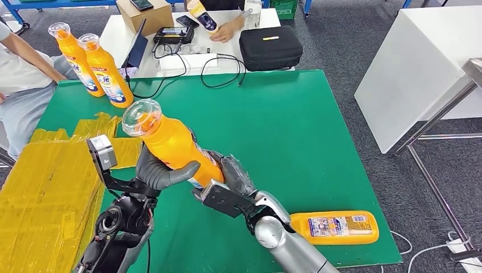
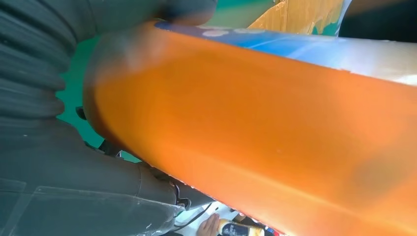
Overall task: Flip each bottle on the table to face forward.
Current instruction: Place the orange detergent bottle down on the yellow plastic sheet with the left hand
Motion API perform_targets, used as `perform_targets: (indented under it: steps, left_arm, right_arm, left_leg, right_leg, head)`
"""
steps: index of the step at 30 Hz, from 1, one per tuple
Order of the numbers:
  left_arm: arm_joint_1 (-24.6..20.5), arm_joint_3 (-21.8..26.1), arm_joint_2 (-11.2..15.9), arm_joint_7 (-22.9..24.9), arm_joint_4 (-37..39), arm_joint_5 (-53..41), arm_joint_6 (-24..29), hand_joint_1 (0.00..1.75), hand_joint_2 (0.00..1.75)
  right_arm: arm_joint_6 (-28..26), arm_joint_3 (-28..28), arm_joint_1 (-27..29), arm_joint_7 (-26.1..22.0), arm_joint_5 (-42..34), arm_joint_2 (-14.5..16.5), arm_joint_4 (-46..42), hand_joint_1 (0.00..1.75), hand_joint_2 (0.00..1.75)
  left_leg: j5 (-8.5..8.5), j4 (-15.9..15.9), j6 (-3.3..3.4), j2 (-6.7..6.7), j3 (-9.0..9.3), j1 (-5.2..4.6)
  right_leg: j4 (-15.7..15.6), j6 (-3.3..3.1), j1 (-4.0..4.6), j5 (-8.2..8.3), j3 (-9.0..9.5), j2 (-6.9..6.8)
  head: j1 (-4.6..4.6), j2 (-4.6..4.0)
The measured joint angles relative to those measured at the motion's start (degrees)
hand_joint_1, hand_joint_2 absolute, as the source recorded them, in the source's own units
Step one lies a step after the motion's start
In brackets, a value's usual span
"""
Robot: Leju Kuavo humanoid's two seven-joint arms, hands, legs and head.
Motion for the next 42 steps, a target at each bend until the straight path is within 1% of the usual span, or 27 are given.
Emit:
perform_targets:
  steps: [6,7,8,10,11,12,15,17,19,21,23,25,33,36,40,42]
  left_arm:
    - [0.2,0.0,-0.2,0.0,0.0,-0.1,0.2,1.75,1.75]
    - [0.2,0.0,-0.2,0.0,0.0,-0.1,0.2,1.75,1.75]
    - [0.2,0.0,-0.2,0.0,0.0,-0.1,0.2,1.75,1.75]
    - [0.2,0.0,-0.2,0.0,0.0,-0.1,0.3,1.75,1.75]
    - [0.2,0.0,-0.2,0.0,0.0,-0.1,0.5,1.75,1.75]
    - [0.2,0.1,-0.2,-0.1,0.0,-0.3,0.9,1.75,1.75]
    - [0.3,0.9,-0.1,-0.9,-0.1,-2.1,3.8,1.75,1.75]
    - [0.5,1.5,0.0,-2.0,-0.4,-5.4,7.0,1.75,1.75]
    - [0.7,2.2,0.1,-3.2,-0.8,-11.5,11.8,1.75,1.75]
    - [1.0,3.4,0.6,-4.2,-1.0,-19.9,18.3,1.75,1.75]
    - [1.4,4.6,1.0,-4.8,-1.3,-26.0,23.1,1.75,1.75]
    - [1.6,5.4,1.2,-5.0,-1.6,-27.8,24.5,1.75,1.75]
    - [2.1,6.3,1.3,-5.1,-1.9,-29.1,25.3,1.75,1.75]
    - [2.4,6.9,1.3,-5.0,-1.9,-34.5,29.8,1.75,1.75]
    - [2.9,9.4,1.9,-4.0,-1.5,-41.9,34.0,1.75,1.75]
    - [2.9,10.9,2.6,-2.7,-0.4,-48.0,35.5,1.75,1.75]
  right_arm:
    - [-0.2,0.0,0.2,0.0,0.0,0.0,0.0,1.75,1.75]
    - [-0.2,0.0,0.2,0.0,0.0,0.0,0.0,1.68,1.75]
    - [-0.2,0.0,0.2,0.0,0.0,0.0,0.0,1.31,1.75]
    - [-0.4,0.0,0.2,-0.1,0.0,0.0,0.0,0.44,1.75]
    - [-0.7,0.0,0.3,-0.2,0.0,0.0,0.0,0.07,1.75]
    - [-1.1,0.0,0.5,-0.5,-0.1,0.0,-0.2,0.00,1.75]
    - [-2.2,-0.1,2.2,-1.9,-0.7,-0.4,-2.3,0.00,1.75]
    - [-2.7,-0.3,3.8,-2.3,-1.3,-1.0,-5.0,0.00,0.87]
    - [-3.1,-0.8,5.6,-2.4,-2.0,-1.9,-8.6,0.00,0.00]
    - [-3.3,-2.0,7.5,-2.7,-2.8,-2.9,-12.9,0.00,0.00]
    - [-3.2,-3.4,9.3,-2.9,-3.5,-3.9,-16.7,0.00,0.00]
    - [-3.1,-4.4,10.4,-3.0,-3.8,-4.7,-19.2,0.00,0.00]
    - [-3.1,-5.7,12.3,-3.1,-4.0,-6.0,-23.6,0.00,0.00]
    - [-3.4,-6.7,13.4,-3.3,-4.7,-6.2,-24.9,0.00,0.00]
    - [-3.3,-9.7,15.8,-3.6,-6.6,-6.9,-27.7,0.00,1.75]
    - [-2.9,-11.7,17.1,-3.9,-7.3,-7.2,-29.1,0.00,1.75]
  left_leg:
    - [0.00,0.0,0.00,0.00,0.00,0.00]
    - [0.00,0.0,0.00,0.00,0.00,0.00]
    - [0.00,0.0,0.00,0.00,0.00,0.00]
    - [0.00,0.0,0.00,0.00,0.00,0.00]
    - [0.00,0.0,0.00,0.00,0.01,0.00]
    - [0.00,0.0,0.00,0.00,0.01,0.00]
    - [0.00,0.0,0.00,-0.01,0.00,0.00]
    - [0.00,0.0,0.00,-0.01,-0.02,0.00]
    - [-0.01,0.0,0.00,-0.01,-0.02,0.00]
    - [-0.02,0.0,0.00,0.02,-0.02,0.00]
    - [-0.03,0.0,0.00,0.01,-0.03,0.00]
    - [-0.02,0.0,0.00,-0.02,-0.04,0.00]
    - [-0.01,0.0,0.00,0.00,-0.02,0.00]
    - [-0.01,0.0,0.00,-0.01,-0.02,0.00]
    - [-0.02,0.0,0.00,0.00,-0.03,0.00]
    - [-0.02,0.0,0.00,0.00,-0.03,0.00]
  right_leg:
    - [0.0,0.00,0.00,0.00,-0.01,0.00]
    - [0.0,0.00,0.00,0.00,-0.01,0.00]
    - [0.0,0.00,0.00,0.00,-0.01,0.00]
    - [0.0,0.00,0.01,0.00,-0.01,0.00]
    - [0.0,0.00,0.01,0.00,0.00,0.00]
    - [0.0,0.00,0.01,0.00,0.00,0.00]
    - [0.0,0.00,0.00,0.00,0.00,0.00]
    - [0.0,0.00,0.00,0.00,-0.01,-0.01]
    - [0.0,0.00,0.00,0.00,-0.02,-0.01]
    - [0.0,0.00,0.00,0.00,-0.04,0.02]
    - [0.0,0.00,0.00,-0.01,-0.06,0.00]
    - [0.0,0.00,0.00,-0.01,-0.06,-0.02]
    - [0.0,-0.01,0.00,0.00,-0.04,-0.01]
    - [0.0,-0.01,0.00,-0.01,-0.04,0.00]
    - [0.0,-0.01,0.00,-0.01,-0.06,0.00]
    - [0.0,-0.01,0.00,-0.01,-0.06,0.00]
  head:
    - [0.00,0.01]
    - [0.00,0.01]
    - [-0.01,0.00]
    - [0.00,-0.01]
    - [0.01,-0.01]
    - [0.02,0.00]
    - [0.01,0.01]
    - [0.01,0.01]
    - [0.03,0.01]
    - [0.03,0.01]
    - [0.02,0.01]
    - [0.03,0.01]
    - [0.01,0.00]
    - [0.00,0.01]
    - [0.01,0.01]
    - [0.01,0.00]
